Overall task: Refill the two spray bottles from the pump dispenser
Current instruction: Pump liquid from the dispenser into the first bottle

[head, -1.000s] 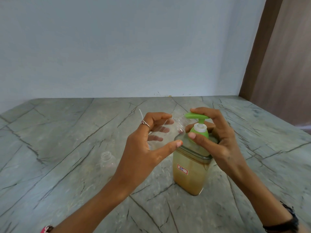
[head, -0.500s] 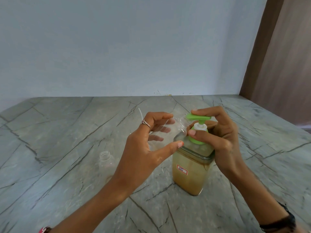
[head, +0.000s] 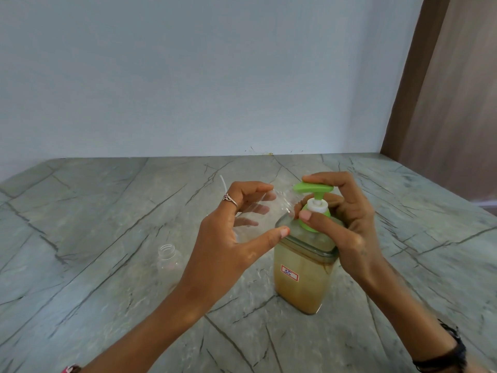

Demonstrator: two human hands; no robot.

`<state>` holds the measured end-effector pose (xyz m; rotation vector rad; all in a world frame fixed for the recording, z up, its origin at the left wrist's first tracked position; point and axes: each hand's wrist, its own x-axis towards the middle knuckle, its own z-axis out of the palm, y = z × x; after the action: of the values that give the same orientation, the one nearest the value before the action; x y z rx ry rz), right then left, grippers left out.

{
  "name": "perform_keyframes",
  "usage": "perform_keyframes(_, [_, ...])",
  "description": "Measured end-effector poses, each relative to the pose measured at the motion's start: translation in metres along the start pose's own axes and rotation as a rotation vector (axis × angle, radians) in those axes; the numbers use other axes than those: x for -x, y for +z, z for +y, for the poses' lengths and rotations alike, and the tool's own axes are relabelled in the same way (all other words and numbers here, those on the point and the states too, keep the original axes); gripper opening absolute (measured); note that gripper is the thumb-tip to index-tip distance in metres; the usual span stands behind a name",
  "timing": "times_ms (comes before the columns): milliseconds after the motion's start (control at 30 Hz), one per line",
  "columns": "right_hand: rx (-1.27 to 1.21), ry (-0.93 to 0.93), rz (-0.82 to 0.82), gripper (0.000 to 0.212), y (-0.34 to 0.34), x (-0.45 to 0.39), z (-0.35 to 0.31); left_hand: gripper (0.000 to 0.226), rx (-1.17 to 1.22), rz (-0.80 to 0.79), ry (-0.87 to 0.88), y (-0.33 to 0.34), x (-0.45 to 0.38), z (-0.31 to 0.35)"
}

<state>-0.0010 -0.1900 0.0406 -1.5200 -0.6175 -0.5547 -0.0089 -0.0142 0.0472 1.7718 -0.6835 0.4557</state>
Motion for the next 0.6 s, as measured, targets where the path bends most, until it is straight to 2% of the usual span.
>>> perform_keyframes(300, [-0.006,0.0,0.012,0.032,0.0004,-0.0004,0.0005,0.045,-0.001,0.007,0.007,0.0002,-0.0004,0.0005])
perform_keyframes(600, [-0.052,0.021,0.064,0.023,0.0014,-0.0057,-0.001,0.045,-0.007,-0.002,0.001,0.001,0.0,-0.001])
